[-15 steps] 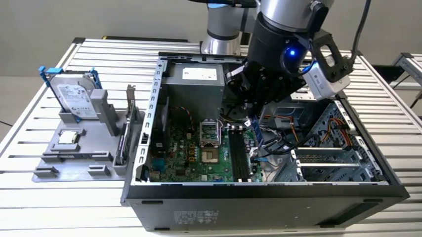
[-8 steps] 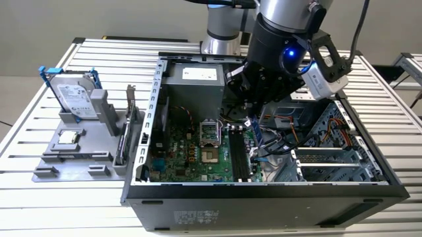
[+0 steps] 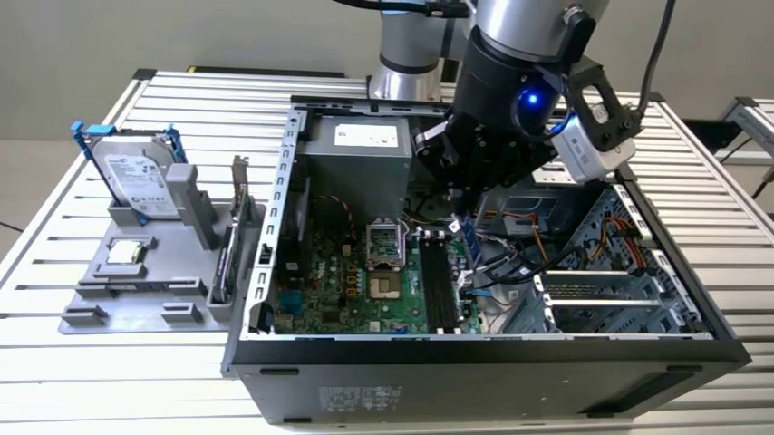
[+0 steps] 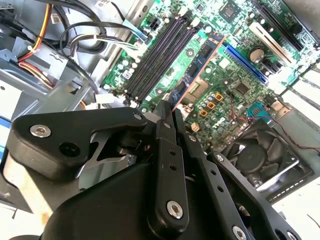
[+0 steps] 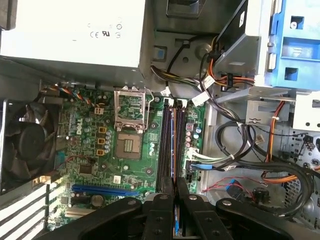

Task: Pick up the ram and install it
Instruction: 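Insert the ram into the slot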

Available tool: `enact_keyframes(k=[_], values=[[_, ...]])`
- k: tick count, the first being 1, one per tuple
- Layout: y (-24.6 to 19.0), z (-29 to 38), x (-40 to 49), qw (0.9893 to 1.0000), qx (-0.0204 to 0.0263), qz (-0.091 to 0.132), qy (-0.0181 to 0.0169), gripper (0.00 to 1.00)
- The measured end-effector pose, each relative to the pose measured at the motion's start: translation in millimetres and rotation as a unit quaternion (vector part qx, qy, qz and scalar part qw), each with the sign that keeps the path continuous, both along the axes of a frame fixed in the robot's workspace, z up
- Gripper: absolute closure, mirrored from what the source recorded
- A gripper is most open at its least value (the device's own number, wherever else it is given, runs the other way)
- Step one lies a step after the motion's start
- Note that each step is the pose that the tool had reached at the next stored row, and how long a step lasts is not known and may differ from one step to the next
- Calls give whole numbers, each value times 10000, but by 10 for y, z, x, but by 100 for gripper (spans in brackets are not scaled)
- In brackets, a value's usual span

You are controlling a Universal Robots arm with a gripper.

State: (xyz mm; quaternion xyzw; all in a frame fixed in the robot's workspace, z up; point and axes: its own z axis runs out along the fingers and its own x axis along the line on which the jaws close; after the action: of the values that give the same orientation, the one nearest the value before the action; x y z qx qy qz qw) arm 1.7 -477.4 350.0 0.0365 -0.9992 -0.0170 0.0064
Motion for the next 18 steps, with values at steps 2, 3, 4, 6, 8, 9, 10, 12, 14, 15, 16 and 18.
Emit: enact_keyframes(k=[2, 3, 4, 6, 8, 9, 10, 12, 14, 15, 16, 18], values=[[6, -6, 2, 10000, 0, -1, 0, 100], [9, -10, 3, 10000, 0, -1, 0, 100], [12, -12, 4, 10000, 0, -1, 0, 100], [17, -19, 5, 10000, 0, -2, 0, 100], [22, -25, 7, 10000, 0, -2, 0, 100], [25, -28, 8, 10000, 0, -3, 0, 100], [35, -40, 10, 10000, 0, -4, 0, 100], [51, -62, 13, 10000, 0, -8, 0, 100], [55, -68, 14, 10000, 0, -9, 0, 100], [57, -71, 15, 10000, 0, -9, 0, 100], [59, -74, 15, 10000, 0, -10, 0, 100], [62, -80, 16, 10000, 0, -11, 0, 100]])
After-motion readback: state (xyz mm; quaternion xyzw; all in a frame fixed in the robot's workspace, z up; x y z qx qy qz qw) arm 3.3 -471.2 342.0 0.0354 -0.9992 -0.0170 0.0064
